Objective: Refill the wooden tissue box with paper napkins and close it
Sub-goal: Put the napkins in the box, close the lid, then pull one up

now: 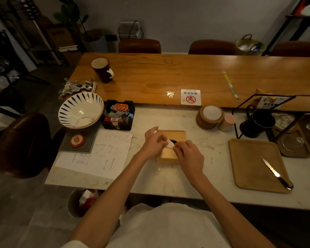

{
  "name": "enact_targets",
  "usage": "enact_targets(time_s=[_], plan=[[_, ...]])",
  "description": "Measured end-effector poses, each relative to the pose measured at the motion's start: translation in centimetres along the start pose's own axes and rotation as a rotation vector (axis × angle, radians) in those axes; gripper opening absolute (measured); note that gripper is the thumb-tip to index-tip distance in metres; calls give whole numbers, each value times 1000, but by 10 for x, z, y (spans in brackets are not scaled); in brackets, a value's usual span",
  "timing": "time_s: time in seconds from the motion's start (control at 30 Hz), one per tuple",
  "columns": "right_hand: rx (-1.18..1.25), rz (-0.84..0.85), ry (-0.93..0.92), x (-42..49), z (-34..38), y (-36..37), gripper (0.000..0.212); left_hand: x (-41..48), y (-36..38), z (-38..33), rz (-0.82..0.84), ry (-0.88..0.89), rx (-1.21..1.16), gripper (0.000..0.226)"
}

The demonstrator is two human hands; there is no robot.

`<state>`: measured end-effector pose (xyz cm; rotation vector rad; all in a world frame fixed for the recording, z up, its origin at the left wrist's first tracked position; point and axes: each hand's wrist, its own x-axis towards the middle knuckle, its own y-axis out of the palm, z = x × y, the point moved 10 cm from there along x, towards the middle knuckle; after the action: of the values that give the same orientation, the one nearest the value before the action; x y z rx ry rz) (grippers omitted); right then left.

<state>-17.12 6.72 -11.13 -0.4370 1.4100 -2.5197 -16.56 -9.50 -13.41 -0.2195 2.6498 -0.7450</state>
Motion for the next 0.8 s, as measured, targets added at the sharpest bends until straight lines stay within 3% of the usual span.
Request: enact_targets(time_s=[0.13, 0.3, 0.47, 0.63, 0.8], plan=[[169, 245, 126, 18, -16, 17, 38, 3, -3, -7, 8, 33, -10, 14], [234, 458, 145, 48, -23, 27, 25, 2, 1, -9, 67, 82, -30, 12], [468, 481, 141, 59, -20, 14, 17, -1, 3, 4, 107, 53, -43, 16], [329, 540, -33, 59, -1, 14, 27, 1, -1, 14, 89, 66, -64, 11], [282, 547, -72, 61, 6, 15, 17, 4, -2, 9, 96, 59, -117, 10]])
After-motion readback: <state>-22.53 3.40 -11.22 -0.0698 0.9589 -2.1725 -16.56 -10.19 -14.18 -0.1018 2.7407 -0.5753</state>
